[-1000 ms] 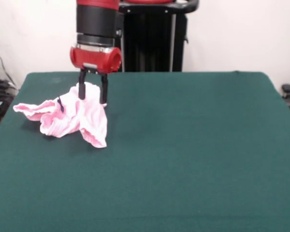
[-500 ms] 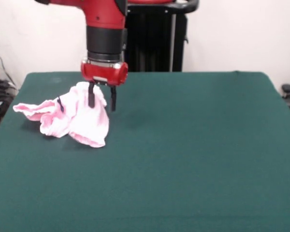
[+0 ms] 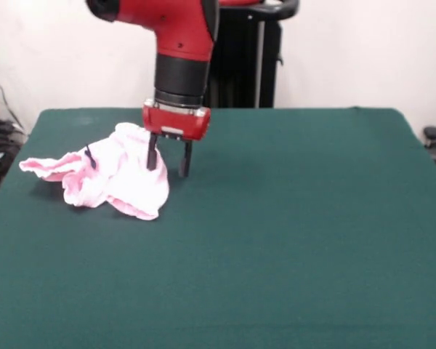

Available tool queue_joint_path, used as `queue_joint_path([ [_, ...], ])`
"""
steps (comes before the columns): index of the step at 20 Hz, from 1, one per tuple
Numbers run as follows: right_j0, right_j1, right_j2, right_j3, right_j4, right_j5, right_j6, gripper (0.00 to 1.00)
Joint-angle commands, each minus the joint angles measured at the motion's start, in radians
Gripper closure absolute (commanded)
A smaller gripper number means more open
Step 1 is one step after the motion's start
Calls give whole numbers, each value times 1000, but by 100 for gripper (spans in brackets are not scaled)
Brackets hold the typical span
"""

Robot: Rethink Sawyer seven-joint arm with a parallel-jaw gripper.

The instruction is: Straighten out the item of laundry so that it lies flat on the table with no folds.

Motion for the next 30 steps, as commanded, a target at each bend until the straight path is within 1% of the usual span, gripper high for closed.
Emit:
queue_joint_path([
  [1,202,161,-280,-128,214,-142,134,0],
  [2,218,168,-301,-127,244,-142,130,0],
  [3,216,165,-301,-117,284,-150,93,100],
  [5,211,146,-283,-113,285,-117,105,100],
  [6,204,123,-260,-103,290,-81,106,100],
  [8,233,104,-262,-90,340,-25,121,100],
  [9,258,78,-270,-73,374,17,135,100],
  [11,282,23,-262,-50,420,85,141,100],
  [14,274,-49,-224,-49,450,165,106,100],
  [16,234,-90,-161,-52,449,195,71,100],
  [17,191,-114,-97,-45,437,197,49,100],
  [18,131,-136,-10,-33,418,192,23,100],
  [20,-7,-164,192,0,373,182,-27,100],
  [22,-104,-157,346,16,321,160,-62,100],
  [25,-234,-125,556,34,259,167,-121,100],
  [28,-326,-75,709,46,219,186,-157,100],
  [30,-335,-55,738,43,206,182,-152,100],
])
